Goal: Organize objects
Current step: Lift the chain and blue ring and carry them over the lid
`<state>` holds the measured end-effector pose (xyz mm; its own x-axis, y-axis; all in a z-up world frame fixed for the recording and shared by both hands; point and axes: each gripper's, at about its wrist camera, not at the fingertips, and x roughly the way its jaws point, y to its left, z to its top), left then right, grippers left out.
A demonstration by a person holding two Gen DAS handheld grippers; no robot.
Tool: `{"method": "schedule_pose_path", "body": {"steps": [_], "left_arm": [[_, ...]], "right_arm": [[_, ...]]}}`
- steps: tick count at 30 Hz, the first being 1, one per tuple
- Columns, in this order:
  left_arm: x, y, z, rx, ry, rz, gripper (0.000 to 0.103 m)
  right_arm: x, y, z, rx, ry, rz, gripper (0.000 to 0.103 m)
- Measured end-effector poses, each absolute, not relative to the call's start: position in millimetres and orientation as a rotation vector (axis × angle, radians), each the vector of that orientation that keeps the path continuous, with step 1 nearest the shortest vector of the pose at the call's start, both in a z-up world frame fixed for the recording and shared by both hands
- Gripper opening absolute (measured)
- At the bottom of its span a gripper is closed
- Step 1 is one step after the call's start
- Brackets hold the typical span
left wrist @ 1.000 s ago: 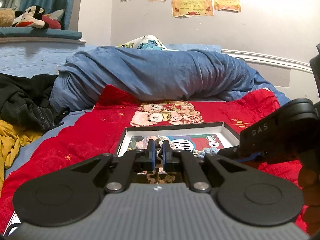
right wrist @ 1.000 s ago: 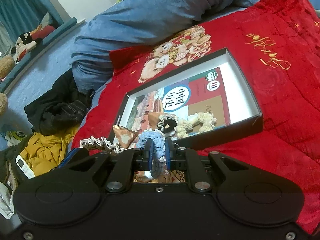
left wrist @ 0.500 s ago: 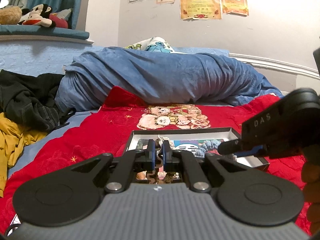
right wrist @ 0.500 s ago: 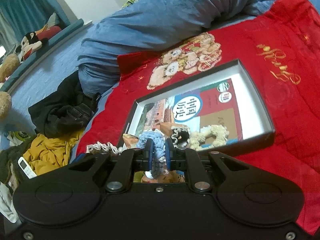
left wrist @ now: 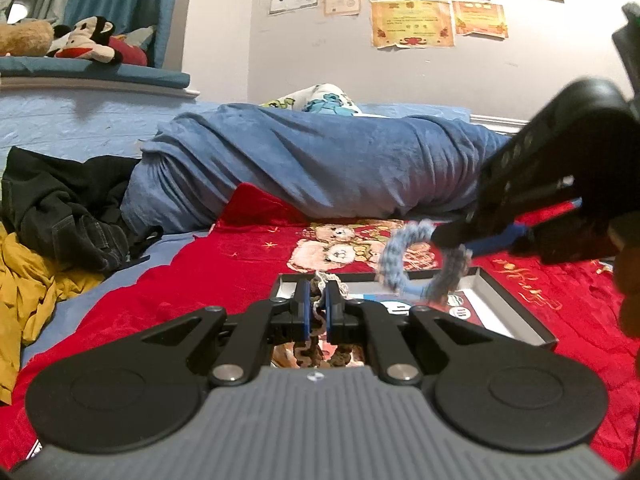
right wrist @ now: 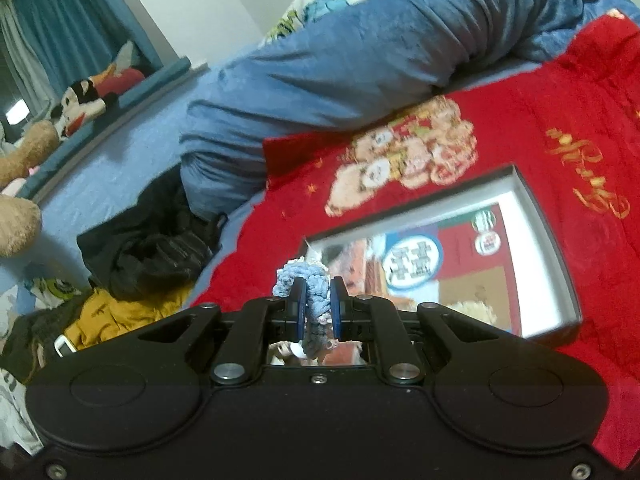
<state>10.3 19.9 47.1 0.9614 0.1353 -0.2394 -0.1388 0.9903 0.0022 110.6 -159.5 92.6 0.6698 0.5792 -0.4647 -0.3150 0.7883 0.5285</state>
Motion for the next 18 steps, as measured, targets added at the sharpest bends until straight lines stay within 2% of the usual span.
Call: {"method": "schedule_pose_path", "body": {"steps": [8,18], "left_arm": [[26.6,28.5,48.2,-0.047,0.274,0.182,0.009],[35.5,27.0,50.9,-0.044,0.225,0.196,0.010]], "right_arm": [[125.1,-157.3,112.7,0.473,0.616,0.525,0.013],[135.0,-156.1,101.9,0.498,0.634,0.502,0.013]]}}
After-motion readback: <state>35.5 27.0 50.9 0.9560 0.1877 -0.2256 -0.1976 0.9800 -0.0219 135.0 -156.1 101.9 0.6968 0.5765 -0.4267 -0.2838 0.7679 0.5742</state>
